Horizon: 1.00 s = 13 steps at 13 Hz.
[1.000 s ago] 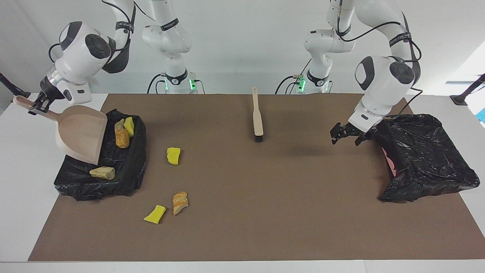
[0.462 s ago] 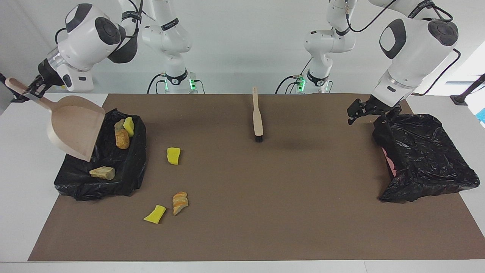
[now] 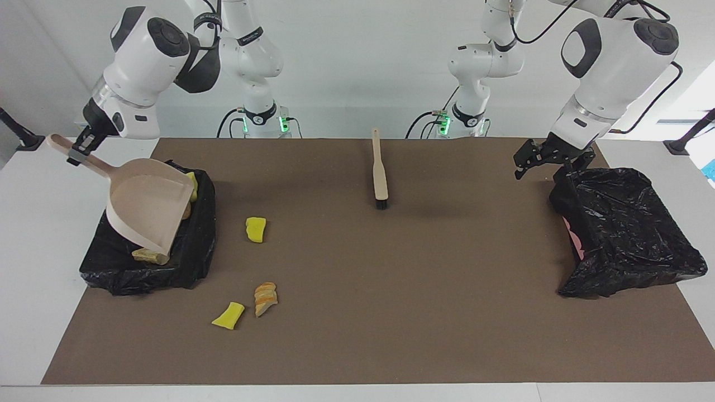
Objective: Sweep and dump trash in bin
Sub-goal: 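Bring the empty dustpan back to the table center with the right gripper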
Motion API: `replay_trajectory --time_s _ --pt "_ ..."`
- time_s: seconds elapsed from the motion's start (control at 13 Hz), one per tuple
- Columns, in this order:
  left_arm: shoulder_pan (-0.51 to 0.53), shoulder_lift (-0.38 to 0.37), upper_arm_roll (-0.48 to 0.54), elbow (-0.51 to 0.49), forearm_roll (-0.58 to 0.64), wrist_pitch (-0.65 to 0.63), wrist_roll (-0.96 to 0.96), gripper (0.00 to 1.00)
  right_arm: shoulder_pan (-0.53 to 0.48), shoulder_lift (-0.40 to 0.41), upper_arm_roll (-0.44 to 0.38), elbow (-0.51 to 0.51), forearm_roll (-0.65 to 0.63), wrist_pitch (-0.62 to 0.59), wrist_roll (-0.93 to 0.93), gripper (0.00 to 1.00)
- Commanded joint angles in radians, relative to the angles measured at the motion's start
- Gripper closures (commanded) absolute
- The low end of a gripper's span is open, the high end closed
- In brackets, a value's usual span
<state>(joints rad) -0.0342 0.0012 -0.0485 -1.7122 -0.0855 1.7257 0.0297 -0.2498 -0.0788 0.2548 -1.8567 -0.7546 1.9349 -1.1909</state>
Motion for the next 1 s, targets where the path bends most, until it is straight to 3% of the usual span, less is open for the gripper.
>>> replay_trajectory --time_s 0.0,0.23,0.46,0.92 --pt "0.01 -0.015 -0.01 -0.009 0.038 -0.031 0.015 0.0 0.066 0.06 0.008 0.073 0.142 -0.056 0.182 1.0" --pt "0.008 -0.018 -0.011 -0.003 0.079 -0.034 0.058 0.0 0.194 0.195 0.011 0.209 0.224 -0.15 0.493 1.0" --pt "0.011 -0.018 -0.013 -0.001 0.078 -0.034 0.045 0.0 0.329 0.394 0.009 0.432 0.257 -0.272 0.8 1.0" --pt "0.01 -0.015 -0.013 0.002 0.078 -0.018 0.05 0.0 0.495 0.647 0.006 0.727 0.415 -0.29 1.357 1.0"
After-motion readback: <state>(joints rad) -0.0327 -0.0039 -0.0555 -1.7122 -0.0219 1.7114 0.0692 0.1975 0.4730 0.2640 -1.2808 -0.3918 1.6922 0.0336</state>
